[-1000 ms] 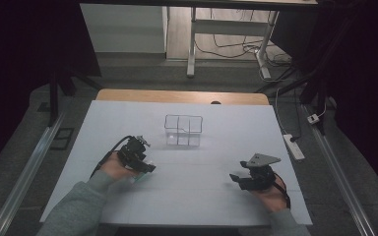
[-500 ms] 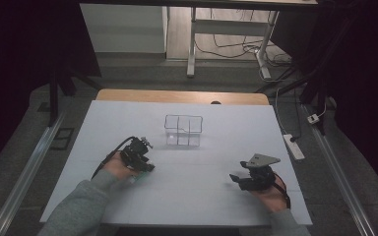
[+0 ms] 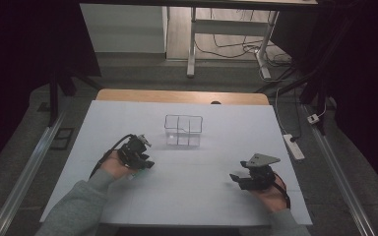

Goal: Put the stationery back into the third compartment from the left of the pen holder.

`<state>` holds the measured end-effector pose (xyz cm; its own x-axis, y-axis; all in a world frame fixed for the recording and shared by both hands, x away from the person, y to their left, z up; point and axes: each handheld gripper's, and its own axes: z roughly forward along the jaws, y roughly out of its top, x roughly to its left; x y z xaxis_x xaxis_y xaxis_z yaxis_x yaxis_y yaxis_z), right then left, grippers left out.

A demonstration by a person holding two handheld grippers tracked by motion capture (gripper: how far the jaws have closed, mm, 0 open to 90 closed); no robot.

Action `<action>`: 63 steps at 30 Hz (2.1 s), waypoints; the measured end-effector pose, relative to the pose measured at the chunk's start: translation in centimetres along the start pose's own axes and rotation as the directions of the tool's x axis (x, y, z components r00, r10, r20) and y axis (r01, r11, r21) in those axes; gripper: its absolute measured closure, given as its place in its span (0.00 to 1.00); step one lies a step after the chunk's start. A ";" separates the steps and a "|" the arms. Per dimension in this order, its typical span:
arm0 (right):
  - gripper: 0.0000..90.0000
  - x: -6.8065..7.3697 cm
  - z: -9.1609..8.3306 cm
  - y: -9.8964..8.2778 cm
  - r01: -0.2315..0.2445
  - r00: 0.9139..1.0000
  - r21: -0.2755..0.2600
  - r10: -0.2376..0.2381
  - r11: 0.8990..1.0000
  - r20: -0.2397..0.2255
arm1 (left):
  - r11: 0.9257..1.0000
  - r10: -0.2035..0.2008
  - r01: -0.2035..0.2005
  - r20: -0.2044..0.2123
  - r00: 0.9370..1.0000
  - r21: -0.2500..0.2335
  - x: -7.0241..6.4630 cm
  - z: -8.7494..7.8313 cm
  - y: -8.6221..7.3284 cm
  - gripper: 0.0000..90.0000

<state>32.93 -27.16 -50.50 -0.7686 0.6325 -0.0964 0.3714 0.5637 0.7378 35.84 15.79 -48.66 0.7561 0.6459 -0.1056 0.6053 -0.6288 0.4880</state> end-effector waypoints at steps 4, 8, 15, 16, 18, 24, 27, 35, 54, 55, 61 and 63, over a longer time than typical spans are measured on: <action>0.38 -0.1 0.0 0.0 -0.003 1.000 -0.002 0.003 1.000 0.003 | 0.997 -0.018 0.017 -0.014 1.000 -0.079 0.4 -1.2 -0.4 0.71; 0.38 -0.1 0.0 0.0 -0.006 1.000 -0.001 0.006 1.000 0.006 | 0.987 -0.043 0.039 -0.021 0.999 -0.153 0.7 -2.3 -0.7 0.71; 0.38 -0.2 -0.1 0.0 -0.009 1.000 -0.005 0.009 1.000 0.004 | 0.963 -0.074 0.066 -0.021 0.997 -0.263 1.4 -3.9 -0.8 0.71; 0.38 -0.2 -0.1 0.0 -0.010 1.000 -0.005 0.010 1.000 0.004 | 0.958 -0.074 0.066 -0.018 0.997 -0.277 1.4 -4.0 -0.8 0.71; 0.38 -0.2 -0.1 -0.1 -0.010 1.000 -0.008 0.010 1.000 0.003 | 0.953 -0.072 0.064 -0.015 0.997 -0.296 1.3 -4.2 -0.7 0.71; 0.38 -0.2 -0.2 -0.1 -0.017 1.000 -0.006 0.017 1.000 0.003 | 0.941 -0.062 0.056 -0.008 0.998 -0.335 1.4 -4.7 0.0 0.71; 0.38 -0.3 -0.1 -0.1 -0.017 1.000 -0.010 0.017 1.000 0.002 | 0.932 -0.065 0.060 -0.002 0.998 -0.356 1.4 -5.0 0.3 0.71; 0.38 -0.5 -0.4 -0.1 -0.032 0.999 -0.024 0.032 0.999 -0.005 | 0.913 -0.059 0.057 0.006 0.998 -0.404 1.5 -5.6 1.0 0.71; 0.38 -0.2 -0.9 -0.6 -0.033 0.999 -0.019 0.033 0.999 0.013 | 0.860 -0.009 0.049 0.080 0.997 -0.508 1.3 -5.3 5.6 0.71; 0.38 -0.2 -0.8 -0.6 -0.031 0.999 -0.017 0.031 0.999 0.011 | 0.857 -0.006 0.044 0.075 0.997 -0.513 1.2 -5.3 5.9 0.71; 0.38 -0.2 -0.5 -0.5 -0.022 1.000 -0.005 0.022 1.000 0.011 | 0.842 -0.008 0.050 0.082 0.997 -0.537 1.2 -5.2 6.9 0.71; 0.38 -0.2 -0.4 -0.5 -0.021 1.000 -0.001 0.021 1.000 0.011 | 0.837 -0.007 0.050 0.081 0.997 -0.545 1.2 -5.1 7.2 0.71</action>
<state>32.73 -27.77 -50.54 -0.7545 0.6503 -0.0880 0.3872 0.5495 0.7404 39.82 14.20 -40.84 0.7693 0.6134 -0.1787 0.4089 -0.2578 0.8754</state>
